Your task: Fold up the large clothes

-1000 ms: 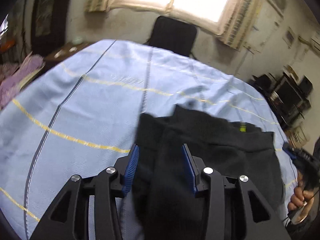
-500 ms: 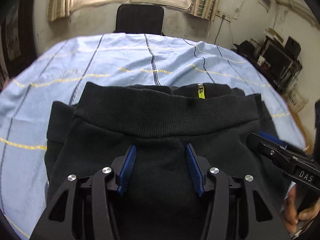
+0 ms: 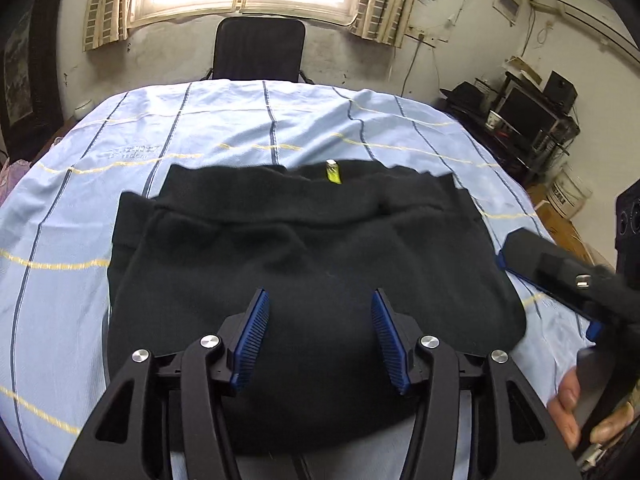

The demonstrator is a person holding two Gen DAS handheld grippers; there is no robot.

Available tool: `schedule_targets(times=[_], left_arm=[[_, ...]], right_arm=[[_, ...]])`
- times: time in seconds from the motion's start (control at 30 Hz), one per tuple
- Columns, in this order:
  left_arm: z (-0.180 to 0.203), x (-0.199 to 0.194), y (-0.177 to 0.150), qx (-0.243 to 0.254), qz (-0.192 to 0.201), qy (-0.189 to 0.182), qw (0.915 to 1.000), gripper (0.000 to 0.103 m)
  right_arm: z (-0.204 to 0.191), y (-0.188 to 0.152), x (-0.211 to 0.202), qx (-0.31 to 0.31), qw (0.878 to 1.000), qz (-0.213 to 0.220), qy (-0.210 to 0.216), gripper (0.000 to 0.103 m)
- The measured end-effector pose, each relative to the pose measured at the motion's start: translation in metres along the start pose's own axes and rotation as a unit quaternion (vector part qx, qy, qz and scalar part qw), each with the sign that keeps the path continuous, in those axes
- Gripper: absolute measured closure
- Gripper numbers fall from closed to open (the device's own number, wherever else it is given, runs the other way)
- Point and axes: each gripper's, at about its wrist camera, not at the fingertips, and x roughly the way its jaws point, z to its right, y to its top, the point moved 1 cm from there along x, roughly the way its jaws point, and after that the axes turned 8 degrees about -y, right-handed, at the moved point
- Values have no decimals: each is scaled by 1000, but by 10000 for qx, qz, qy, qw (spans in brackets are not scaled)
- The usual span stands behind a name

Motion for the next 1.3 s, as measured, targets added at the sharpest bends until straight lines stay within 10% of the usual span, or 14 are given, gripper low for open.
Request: schedule_targets(times=[0.17,0.5,1.13,1.3], left_arm=[[2,-8,-28,-161,-64,68,9998,47],[-10,-14,-29,-434,33,510,9977,47],[0,42,-24,-10,-59,990,9951,44],[-7,17,-23,-345,153,240,9990,44]], right_arm=[[-9,-27,-8,448,9925,-724,878,30],[8,-75,-34,-33,9933,-779,-848,60],[7,-76,11,116,9950,-656,-751,45],[20,-74,5,481,9948,-808,-400,45]])
